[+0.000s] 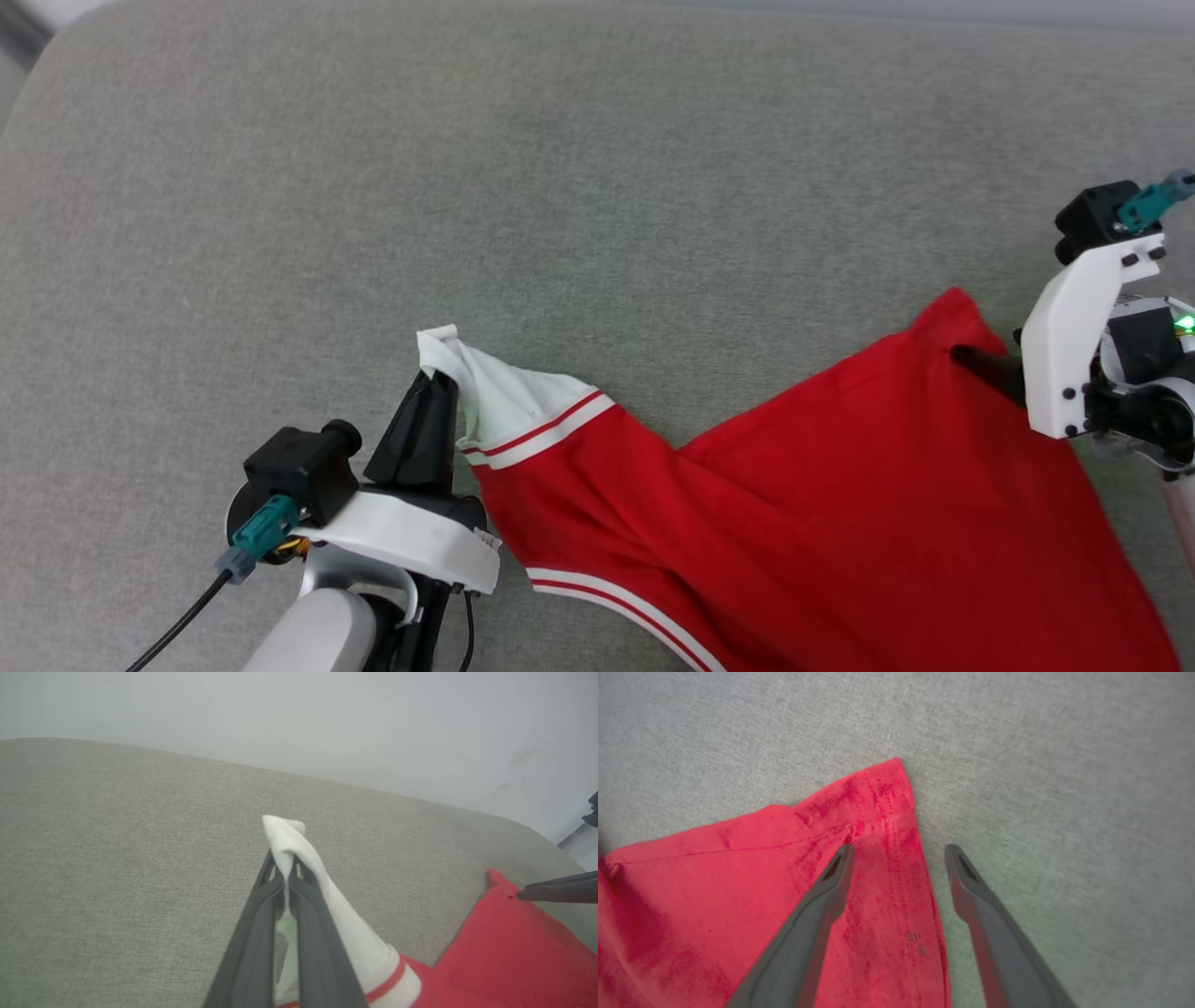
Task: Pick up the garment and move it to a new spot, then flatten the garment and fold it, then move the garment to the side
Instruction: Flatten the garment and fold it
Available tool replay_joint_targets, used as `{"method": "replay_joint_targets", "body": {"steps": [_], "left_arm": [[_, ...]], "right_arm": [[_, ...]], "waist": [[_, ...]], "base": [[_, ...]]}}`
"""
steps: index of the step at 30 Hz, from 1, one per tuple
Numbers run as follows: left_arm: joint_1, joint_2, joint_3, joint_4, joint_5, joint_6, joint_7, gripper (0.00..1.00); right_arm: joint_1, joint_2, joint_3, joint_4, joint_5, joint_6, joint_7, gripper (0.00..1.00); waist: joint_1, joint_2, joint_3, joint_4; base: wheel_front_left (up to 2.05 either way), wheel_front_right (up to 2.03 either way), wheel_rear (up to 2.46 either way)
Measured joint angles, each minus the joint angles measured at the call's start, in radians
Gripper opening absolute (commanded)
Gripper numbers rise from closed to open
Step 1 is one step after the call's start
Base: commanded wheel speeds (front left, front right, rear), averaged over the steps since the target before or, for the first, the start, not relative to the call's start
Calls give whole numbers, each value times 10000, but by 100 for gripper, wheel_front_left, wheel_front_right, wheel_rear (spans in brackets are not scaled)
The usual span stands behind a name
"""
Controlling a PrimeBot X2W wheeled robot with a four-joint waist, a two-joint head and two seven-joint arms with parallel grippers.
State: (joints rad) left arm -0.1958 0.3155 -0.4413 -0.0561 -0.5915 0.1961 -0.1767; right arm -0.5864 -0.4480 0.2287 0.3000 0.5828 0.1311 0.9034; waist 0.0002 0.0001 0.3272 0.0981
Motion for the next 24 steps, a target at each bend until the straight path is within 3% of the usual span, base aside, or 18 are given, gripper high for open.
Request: {"method": "replay_joint_targets", "body": {"steps": [6,7,8,9,16,24], "left_arm": [[-307,-157,-117,288,6,-194,-173,0],[-335,-174,-115,322,6,-201,-198,0],[-339,-173,-105,360,4,-201,-207,0],[-339,-173,-104,401,2,-203,-219,0],[-259,36,167,644,-25,-184,-384,0],[-766,909,909,426,-54,-123,-180,0]], "right_arm": [[-448,192,297,800,274,-2,828,100],[-498,190,316,888,305,-2,938,55],[-528,176,357,907,316,-4,1009,22],[-567,148,422,918,316,-4,1028,0],[-527,276,731,1020,324,-4,150,0],[-381,550,280,579,-121,0,-1678,0]], "waist": [[-2,0,442,454],[-2,0,478,508],[-2,0,507,545],[-2,0,524,565],[-1,0,90,500],[-2,0,-1003,127]], "base": [[0,0,0],[0,0,0],[0,0,0],[0,0,0],[0,0,0],[0,0,0]]}}
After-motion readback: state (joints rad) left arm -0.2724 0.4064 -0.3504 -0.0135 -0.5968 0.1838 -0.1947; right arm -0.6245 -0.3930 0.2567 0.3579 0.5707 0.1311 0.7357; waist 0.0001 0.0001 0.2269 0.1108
